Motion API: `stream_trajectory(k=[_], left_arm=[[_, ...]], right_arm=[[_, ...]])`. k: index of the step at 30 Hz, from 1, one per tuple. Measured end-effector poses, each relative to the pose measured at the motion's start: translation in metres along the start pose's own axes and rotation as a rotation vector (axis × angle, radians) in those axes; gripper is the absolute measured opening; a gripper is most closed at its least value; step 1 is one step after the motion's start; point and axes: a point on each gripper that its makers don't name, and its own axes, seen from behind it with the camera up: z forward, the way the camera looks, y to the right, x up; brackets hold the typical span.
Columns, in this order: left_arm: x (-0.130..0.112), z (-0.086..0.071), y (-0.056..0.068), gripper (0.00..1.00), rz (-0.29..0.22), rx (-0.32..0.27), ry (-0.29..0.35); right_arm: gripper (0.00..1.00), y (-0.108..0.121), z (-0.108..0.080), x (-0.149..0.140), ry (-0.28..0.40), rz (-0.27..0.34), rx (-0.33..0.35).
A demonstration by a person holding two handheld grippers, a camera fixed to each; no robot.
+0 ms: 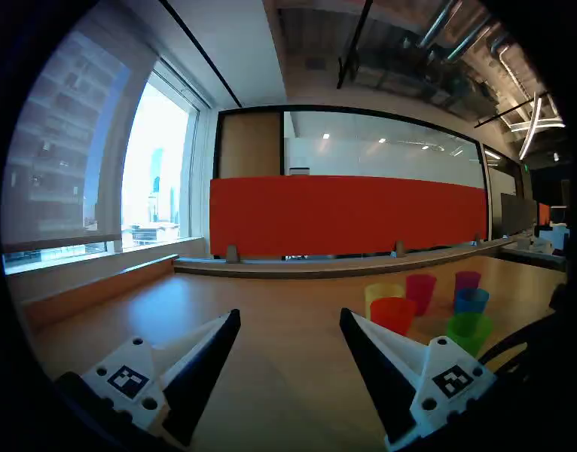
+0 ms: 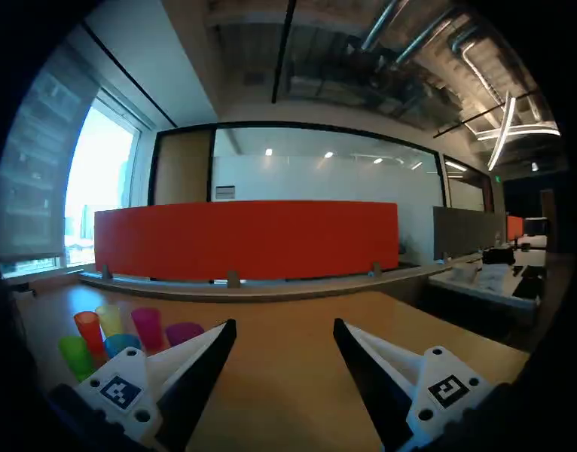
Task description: Pour water
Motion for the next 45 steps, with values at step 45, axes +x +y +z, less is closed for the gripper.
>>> stream_trajectory(k=[45], left_arm=[[0.0,0.0,0.0,0.98,0.0,0.0,0.0]], right_arm=[[1.0,-0.035,0.01,-0.04,-0.026,-0.018,0.087]])
